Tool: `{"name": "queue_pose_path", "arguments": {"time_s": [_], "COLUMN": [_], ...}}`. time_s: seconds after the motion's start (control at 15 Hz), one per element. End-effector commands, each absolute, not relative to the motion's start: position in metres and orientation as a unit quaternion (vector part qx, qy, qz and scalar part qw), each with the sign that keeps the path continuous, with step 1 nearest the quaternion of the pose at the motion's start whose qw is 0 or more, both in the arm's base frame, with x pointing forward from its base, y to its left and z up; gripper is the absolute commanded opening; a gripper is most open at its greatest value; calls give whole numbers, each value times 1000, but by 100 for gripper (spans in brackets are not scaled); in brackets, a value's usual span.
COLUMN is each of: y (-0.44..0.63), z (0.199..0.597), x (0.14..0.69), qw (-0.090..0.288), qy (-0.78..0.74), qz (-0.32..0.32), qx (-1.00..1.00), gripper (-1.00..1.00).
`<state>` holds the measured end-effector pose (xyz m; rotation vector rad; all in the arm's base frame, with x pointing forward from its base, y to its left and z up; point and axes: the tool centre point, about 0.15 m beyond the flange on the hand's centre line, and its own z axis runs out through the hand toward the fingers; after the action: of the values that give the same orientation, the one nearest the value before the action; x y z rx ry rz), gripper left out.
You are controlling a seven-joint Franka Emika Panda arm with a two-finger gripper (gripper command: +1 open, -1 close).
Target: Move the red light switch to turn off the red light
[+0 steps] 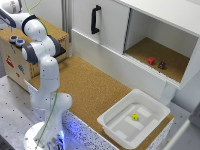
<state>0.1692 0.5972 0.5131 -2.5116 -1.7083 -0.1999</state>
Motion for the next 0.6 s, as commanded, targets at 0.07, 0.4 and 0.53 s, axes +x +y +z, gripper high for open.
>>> {"name": "queue_pose_path", "arguments": {"time_s": [0.07,0.4,0.53], "y": [546,453,413], "z": [508,506,500], "x": [210,228,228], "qw": [100,116,135], "qy": [-553,-488,-450], "qz": [-59,-82,-101], "qx": [-825,-861,-877], "gripper": [100,100,100]}}
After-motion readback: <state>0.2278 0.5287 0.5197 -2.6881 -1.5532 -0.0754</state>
